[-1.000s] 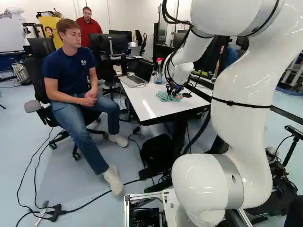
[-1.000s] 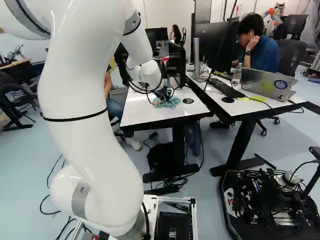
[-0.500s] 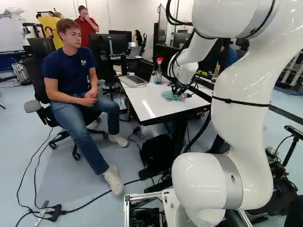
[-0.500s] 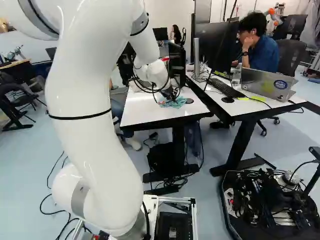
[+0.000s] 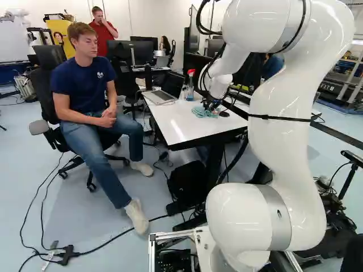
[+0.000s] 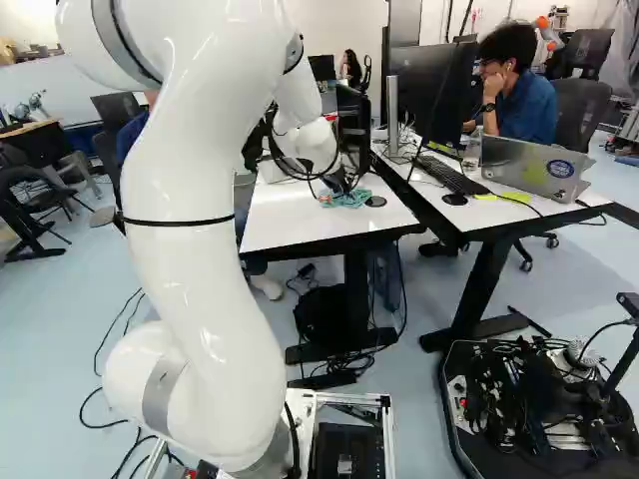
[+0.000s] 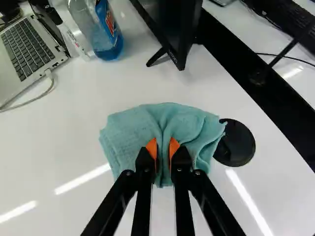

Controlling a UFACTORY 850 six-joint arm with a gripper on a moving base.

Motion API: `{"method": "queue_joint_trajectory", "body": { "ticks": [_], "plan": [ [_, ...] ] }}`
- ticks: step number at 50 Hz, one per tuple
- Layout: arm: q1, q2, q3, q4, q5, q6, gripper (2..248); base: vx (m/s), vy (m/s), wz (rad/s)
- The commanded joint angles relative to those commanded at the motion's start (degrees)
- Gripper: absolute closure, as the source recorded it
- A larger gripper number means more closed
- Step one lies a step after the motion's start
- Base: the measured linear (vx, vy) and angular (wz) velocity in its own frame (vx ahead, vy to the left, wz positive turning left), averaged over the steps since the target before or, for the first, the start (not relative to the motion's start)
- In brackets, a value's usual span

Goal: Clean the table with the green towel

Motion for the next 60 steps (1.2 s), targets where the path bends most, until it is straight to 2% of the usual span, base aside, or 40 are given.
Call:
{"method": "queue_joint_trajectory", "body": {
  "ticks": [14,20,40,60],
  "plan": [
    [1.51,-3.04,-3.95,0.00,0.00,0.00,202,0.000,0.000,0.000],
    [1.95,-3.34,-4.34,0.00,0.00,0.00,202,0.000,0.000,0.000],
    [2.31,0.88,1.14,0.00,0.00,0.00,202,0.000,0.000,0.000],
    [0.66,5.41,6.83,0.00,0.00,0.00,202,0.000,0.000,0.000]
  ]
}}
